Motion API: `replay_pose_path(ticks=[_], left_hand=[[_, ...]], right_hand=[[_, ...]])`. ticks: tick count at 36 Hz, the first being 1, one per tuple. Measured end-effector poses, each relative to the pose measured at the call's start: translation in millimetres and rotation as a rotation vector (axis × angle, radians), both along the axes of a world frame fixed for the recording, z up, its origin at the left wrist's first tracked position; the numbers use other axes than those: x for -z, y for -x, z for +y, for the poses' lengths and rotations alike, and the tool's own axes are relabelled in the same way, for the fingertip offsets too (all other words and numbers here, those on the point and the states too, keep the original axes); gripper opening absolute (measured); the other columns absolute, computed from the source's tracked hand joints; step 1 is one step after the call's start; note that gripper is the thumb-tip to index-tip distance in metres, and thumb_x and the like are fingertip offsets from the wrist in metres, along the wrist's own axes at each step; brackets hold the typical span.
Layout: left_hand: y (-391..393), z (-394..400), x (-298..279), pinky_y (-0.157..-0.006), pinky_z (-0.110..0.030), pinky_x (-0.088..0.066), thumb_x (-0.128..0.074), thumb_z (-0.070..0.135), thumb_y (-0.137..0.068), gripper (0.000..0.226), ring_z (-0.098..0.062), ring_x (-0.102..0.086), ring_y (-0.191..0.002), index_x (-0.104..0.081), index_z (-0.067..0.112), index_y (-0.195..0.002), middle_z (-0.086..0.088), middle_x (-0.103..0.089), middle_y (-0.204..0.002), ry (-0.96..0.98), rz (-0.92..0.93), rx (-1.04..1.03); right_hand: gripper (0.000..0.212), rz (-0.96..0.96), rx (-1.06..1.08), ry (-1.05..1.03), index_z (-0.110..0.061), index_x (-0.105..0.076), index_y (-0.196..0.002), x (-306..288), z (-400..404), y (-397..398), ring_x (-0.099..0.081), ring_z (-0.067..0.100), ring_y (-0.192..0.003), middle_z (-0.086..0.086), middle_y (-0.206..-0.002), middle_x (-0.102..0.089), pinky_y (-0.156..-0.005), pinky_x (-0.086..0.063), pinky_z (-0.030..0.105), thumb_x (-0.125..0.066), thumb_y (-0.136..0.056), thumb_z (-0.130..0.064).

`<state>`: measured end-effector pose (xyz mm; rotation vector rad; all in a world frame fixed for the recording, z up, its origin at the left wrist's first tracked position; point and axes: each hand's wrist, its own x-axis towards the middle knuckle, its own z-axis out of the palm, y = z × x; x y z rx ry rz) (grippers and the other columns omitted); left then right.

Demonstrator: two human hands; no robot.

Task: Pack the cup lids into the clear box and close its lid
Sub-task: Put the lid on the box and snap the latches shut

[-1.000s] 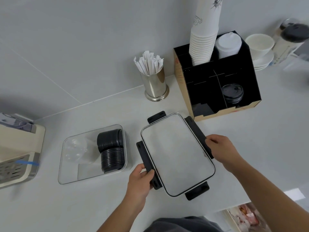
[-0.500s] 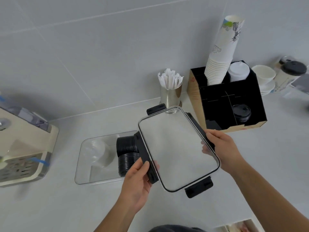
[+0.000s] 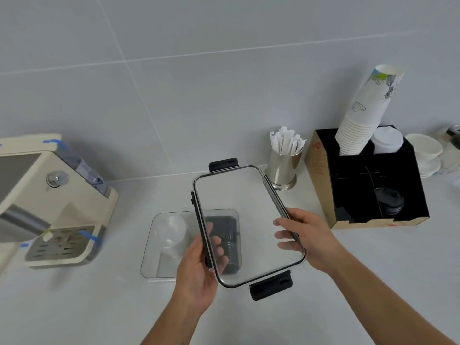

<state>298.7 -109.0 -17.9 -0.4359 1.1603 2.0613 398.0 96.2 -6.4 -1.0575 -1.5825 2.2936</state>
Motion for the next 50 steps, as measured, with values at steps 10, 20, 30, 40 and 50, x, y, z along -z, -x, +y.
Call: replay_pose_path(ticks=[10,20,30,40,50], left_hand=[[24.3,-13.1,-7.6,-0.079,-0.035,-0.053,-0.055,0.025,-0.099,0.029,-0.021,-0.069,-0.093,-0.067,0.009,-0.12,-0.004,-0.076,-0.101,0.261,0.173,0.021],[92.4,-21.7,-62.7,-0.098,-0.031,-0.047,-0.063,0.02,-0.094,0.025,-0.007,-0.062,-0.094,-0.067,0.023,-0.119,0.005,-0.068,-0.109,0.708,0.833,-0.025],[122.6,0.5,-80.6,-0.092,-0.026,-0.052,-0.055,0.036,-0.096,0.044,-0.015,-0.063,-0.108,-0.054,0.025,-0.139,0.004,-0.061,-0.129,0.882,0.997,0.372],[132.8,-2.3,-84.5,-0.077,-0.03,-0.043,-0.044,0.05,-0.094,0.04,-0.022,-0.063,-0.093,-0.069,0.022,-0.105,0.002,-0.07,-0.1,0.91,0.947,0.35],[136.3,-17.2,-95.4,-0.064,-0.035,-0.06,-0.038,0.063,-0.094,0.052,-0.027,-0.068,-0.065,-0.063,0.021,-0.111,-0.013,-0.068,-0.089,0.801,0.57,0.375]], right_hand=[[0.021,0.035,0.052,-0.072,-0.007,-0.067,-0.108,-23.0,-3.9,25.1,-0.066,0.021,-0.069,0.015,-0.098,-0.068,-0.051,-0.055,0.03,-0.067,-0.087,-0.005],[0.019,0.018,-0.046,-0.246,-0.006,-0.069,-0.106,-48.2,4.8,37.5,-0.065,0.021,-0.069,0.023,-0.108,-0.067,-0.051,-0.055,0.031,-0.067,-0.087,-0.004],[0.025,0.062,-0.201,-0.611,-0.026,-0.071,-0.107,-75.3,-4.2,50.6,-0.07,0.023,-0.078,-0.005,-0.09,-0.074,-0.053,-0.057,0.026,-0.065,-0.088,-0.011],[0.038,0.106,-0.329,-0.914,-0.043,-0.062,-0.11,-90.5,-8.1,49.5,-0.067,0.018,-0.06,-0.005,-0.079,-0.069,-0.049,-0.049,0.012,-0.066,-0.088,-0.013],[0.04,0.214,-0.456,-1.416,-0.025,-0.06,-0.13,-96.4,-1.9,56.2,-0.061,0.004,-0.106,-0.015,-0.119,-0.065,-0.084,-0.053,0.022,-0.065,-0.091,-0.019]])
